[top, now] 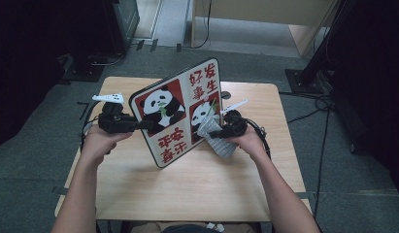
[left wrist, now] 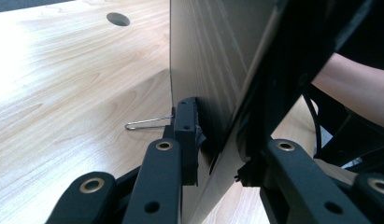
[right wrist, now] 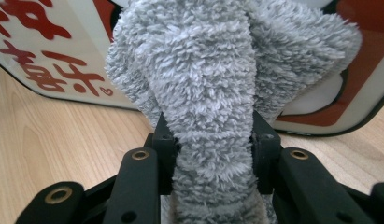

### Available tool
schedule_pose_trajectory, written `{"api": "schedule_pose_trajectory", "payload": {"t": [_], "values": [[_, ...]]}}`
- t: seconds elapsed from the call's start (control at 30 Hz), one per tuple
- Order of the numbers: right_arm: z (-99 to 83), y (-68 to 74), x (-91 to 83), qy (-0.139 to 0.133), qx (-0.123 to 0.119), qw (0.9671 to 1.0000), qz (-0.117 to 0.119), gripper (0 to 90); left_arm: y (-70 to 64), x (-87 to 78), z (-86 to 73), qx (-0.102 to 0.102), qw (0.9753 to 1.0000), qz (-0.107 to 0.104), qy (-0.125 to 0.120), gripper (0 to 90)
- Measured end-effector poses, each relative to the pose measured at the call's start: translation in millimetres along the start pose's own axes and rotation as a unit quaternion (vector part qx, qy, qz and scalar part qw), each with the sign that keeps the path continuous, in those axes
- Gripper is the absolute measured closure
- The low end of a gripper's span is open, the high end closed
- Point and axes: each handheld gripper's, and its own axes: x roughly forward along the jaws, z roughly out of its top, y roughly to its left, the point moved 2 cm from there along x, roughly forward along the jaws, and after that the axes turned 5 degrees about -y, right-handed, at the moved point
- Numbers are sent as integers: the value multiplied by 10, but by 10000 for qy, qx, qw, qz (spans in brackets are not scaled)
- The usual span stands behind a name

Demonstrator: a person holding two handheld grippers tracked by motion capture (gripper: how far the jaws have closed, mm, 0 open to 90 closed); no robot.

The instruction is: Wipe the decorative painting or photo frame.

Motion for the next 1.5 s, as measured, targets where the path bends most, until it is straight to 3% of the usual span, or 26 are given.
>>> {"api": "schedule_pose_trajectory", "payload": {"t": [0.33, 0.77, 0.9, 1.5], "values": [[-72, -47, 59, 180, 106, 9998, 43, 639, 3, 2, 0, -57, 10000, -60, 18, 742], [-50, -37, -22, 150, 25, 9998, 85, 662, -6, 2, 1, -6, 10000, -32, 48, 743], [-10, -24, -85, 160, 1, 9998, 88, 667, -9, 3, 2, -13, 10000, -31, 42, 743], [333, 196, -547, -386, -203, 9990, 58, 665, 0, 1, 1, -76, 9999, -38, 70, 742]]}}
